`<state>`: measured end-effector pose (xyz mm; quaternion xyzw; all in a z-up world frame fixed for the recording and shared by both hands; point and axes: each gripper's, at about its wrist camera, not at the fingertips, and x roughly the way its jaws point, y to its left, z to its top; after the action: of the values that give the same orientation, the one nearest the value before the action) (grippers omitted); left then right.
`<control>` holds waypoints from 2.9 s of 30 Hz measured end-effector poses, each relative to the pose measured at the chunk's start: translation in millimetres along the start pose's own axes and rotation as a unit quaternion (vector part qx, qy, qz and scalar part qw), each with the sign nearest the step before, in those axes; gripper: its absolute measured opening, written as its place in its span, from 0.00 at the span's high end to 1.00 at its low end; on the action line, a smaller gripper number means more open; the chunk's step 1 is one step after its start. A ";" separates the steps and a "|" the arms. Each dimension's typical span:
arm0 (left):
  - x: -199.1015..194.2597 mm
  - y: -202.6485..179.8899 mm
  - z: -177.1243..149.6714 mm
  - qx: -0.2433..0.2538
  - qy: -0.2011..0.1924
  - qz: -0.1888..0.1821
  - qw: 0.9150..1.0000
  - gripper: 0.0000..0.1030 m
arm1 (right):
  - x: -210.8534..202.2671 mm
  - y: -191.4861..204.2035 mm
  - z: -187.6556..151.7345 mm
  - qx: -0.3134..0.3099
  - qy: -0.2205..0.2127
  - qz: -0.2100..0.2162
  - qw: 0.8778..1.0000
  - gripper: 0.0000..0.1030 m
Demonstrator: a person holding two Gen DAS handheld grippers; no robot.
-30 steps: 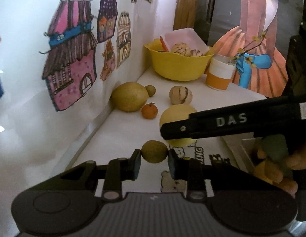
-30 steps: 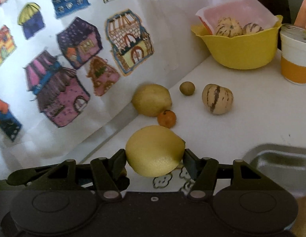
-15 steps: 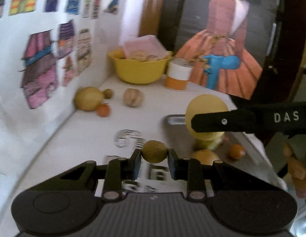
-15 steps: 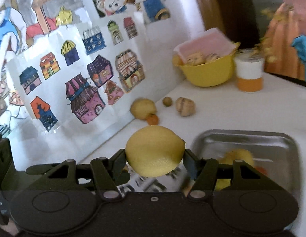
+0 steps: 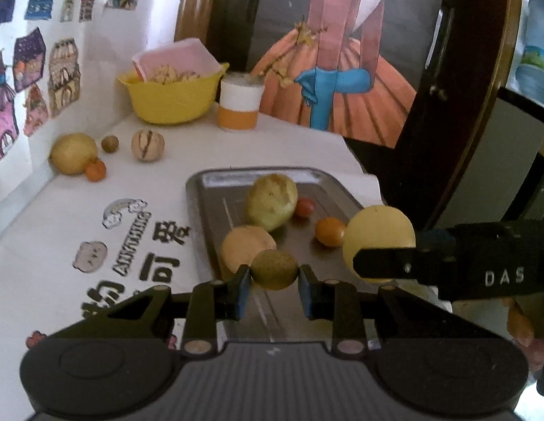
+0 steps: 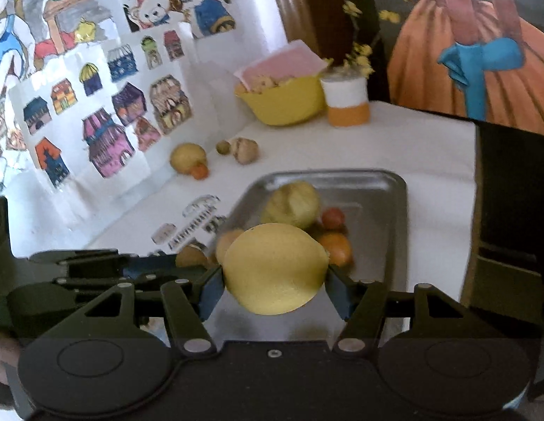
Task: Organize fruits
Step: 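Carry the brown fruit with the left tool over the tray while the right tool carries the lemon, then lower the brown fruit onto the tray and open the left tool while the right tool releases the lemon, then withdraw both open tools from the tray toward the remaining fruits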
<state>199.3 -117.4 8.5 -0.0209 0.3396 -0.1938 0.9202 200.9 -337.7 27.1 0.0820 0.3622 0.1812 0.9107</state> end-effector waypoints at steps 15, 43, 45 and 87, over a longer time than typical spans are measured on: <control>20.4 0.8 -6.9 -0.002 0.031 0.022 0.999 0.69 | 27.3 -13.7 -17.0 -0.030 0.000 -0.024 0.999 0.38; 22.3 2.1 -6.7 -0.018 0.030 0.025 0.999 0.50 | 28.2 -11.3 -24.9 -0.057 -0.039 -0.033 0.997 0.33; 16.6 0.2 -5.4 -0.018 0.021 0.024 0.999 0.42 | 24.5 -10.2 -25.3 -0.058 -0.046 -0.032 0.997 0.30; -145.5 62.3 -54.7 -0.056 -0.008 0.097 0.994 0.01 | -75.3 105.1 -91.7 -0.069 0.031 -0.014 0.997 0.01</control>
<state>85.0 -0.7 45.7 -0.0407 0.3433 -0.0842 0.9346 58.6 -268.6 37.7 0.0081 0.3775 0.1957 0.9051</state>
